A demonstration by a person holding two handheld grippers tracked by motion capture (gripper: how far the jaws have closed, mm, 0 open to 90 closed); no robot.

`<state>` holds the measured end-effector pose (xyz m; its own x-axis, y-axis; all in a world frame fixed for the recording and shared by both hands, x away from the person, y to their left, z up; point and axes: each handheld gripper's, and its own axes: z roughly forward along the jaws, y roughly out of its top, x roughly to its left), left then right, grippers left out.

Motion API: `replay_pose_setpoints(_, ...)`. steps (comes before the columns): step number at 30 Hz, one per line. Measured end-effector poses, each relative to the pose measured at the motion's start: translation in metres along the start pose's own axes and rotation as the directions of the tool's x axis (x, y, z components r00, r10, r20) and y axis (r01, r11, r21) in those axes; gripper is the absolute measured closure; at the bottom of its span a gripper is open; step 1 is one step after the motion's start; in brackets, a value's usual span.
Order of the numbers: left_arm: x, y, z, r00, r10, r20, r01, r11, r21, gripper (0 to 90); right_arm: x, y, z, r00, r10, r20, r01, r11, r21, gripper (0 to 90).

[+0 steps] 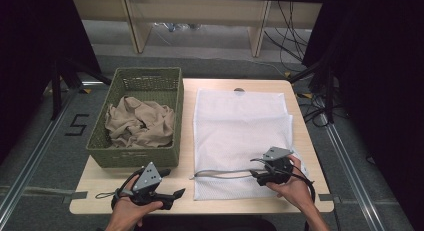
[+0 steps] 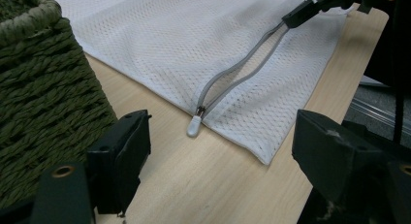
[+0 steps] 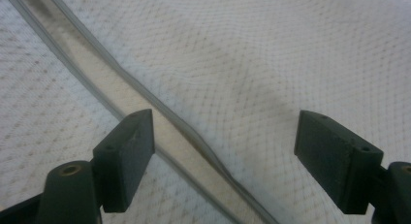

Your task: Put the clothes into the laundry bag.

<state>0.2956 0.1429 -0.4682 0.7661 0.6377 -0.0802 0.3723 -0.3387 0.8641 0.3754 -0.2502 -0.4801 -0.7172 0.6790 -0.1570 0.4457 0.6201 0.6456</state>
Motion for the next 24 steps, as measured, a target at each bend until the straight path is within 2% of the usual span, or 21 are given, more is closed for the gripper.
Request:
replay_pose_setpoints(1,0.000,0.000,0.000,1.0000,0.000,0.000,0.000,1.0000,0.000,21.6,0.000,0.000,0.000,1.0000,0.000,0.000,0.000,1.000,0.000,24.0)
replay_pose_setpoints(3,0.002,0.001,-0.001,0.9996,0.029,0.001,-0.029,0.9996,0.008,21.6,0.001,0.005,0.007,0.9993,-0.035,0.013,0.035,0.999,0.028,24.3)
replay_pose_setpoints(4,0.002,0.001,-0.001,0.9996,0.027,0.001,-0.027,0.9996,0.007,21.6,0.001,0.007,0.010,0.9982,-0.060,0.007,0.060,0.998,0.034,24.3)
replay_pose_setpoints(6,0.002,0.001,0.000,0.9996,0.030,0.000,-0.030,0.9995,0.009,21.6,0.003,0.011,0.013,0.9986,-0.052,-0.004,0.052,0.998,0.037,24.2)
replay_pose_setpoints(7,0.003,0.001,0.000,0.9994,0.033,-0.003,-0.033,0.9994,0.014,21.6,0.006,0.016,0.019,0.9967,-0.082,-0.001,0.082,0.996,0.020,24.1)
replay_pose_setpoints(8,0.002,0.001,0.000,0.9996,0.028,0.002,-0.028,0.9996,0.009,21.6,0.006,0.016,0.019,0.9967,-0.082,-0.001,0.082,0.996,0.020,24.1)
replay_pose_setpoints(9,0.002,0.000,0.000,0.9999,0.016,0.004,-0.016,0.9998,0.010,21.6,0.008,0.020,0.019,0.9959,-0.087,-0.024,0.088,0.996,0.033,24.1)
replay_pose_setpoints(10,0.001,0.000,0.001,1.0000,-0.002,0.002,0.002,1.0000,0.009,21.6,0.015,0.026,0.025,0.9961,-0.086,-0.018,0.087,0.996,0.013,23.8)
replay_pose_setpoints(11,0.001,0.000,0.001,1.0000,-0.002,0.002,0.002,1.0000,0.009,21.6,0.016,0.028,0.028,0.9937,-0.109,-0.024,0.109,0.994,0.002,23.5)
replay_pose_setpoints(13,0.001,0.000,0.001,1.0000,-0.003,0.002,0.003,1.0000,0.008,21.6,0.020,0.032,0.030,0.9951,-0.094,-0.030,0.094,0.996,-0.001,23.3)
replay_pose_setpoints(15,0.002,0.000,0.000,1.0000,0.000,0.003,0.000,1.0000,0.009,21.6,0.034,0.045,0.038,0.9885,-0.134,-0.070,0.133,0.991,-0.019,23.3)
replay_pose_setpoints(17,0.002,0.000,0.000,1.0000,0.001,0.003,-0.001,1.0000,0.009,21.6,0.038,0.048,0.040,0.9864,-0.147,-0.073,0.146,0.989,-0.020,23.3)
replay_pose_setpoints(18,0.002,0.000,0.000,1.0000,0.001,-0.001,-0.001,0.9999,0.011,21.6,0.049,0.055,0.047,0.9813,-0.170,-0.091,0.169,0.985,-0.018,23.5)
replay_pose_setpoints(19,0.002,0.000,0.000,1.0000,0.001,-0.001,-0.001,0.9999,0.011,21.6,0.049,0.055,0.047,0.9813,-0.170,-0.091,0.169,0.985,-0.018,23.5)
replay_pose_setpoints(20,0.002,0.000,0.000,1.0000,0.002,-0.003,-0.002,0.9999,0.013,21.6,0.060,0.063,0.055,0.9739,-0.204,-0.099,0.204,0.979,-0.016,23.7)
replay_pose_setpoints(23,0.002,0.000,-0.001,1.0000,0.005,-0.004,-0.005,0.9999,0.013,21.6,0.068,0.068,0.060,0.9704,-0.217,-0.106,0.217,0.976,-0.015,23.5)
replay_pose_setpoints(24,0.002,0.000,-0.001,1.0000,0.005,-0.004,-0.005,0.9999,0.013,21.6,0.076,0.073,0.065,0.9647,-0.241,-0.107,0.242,0.970,0.002,24.2)
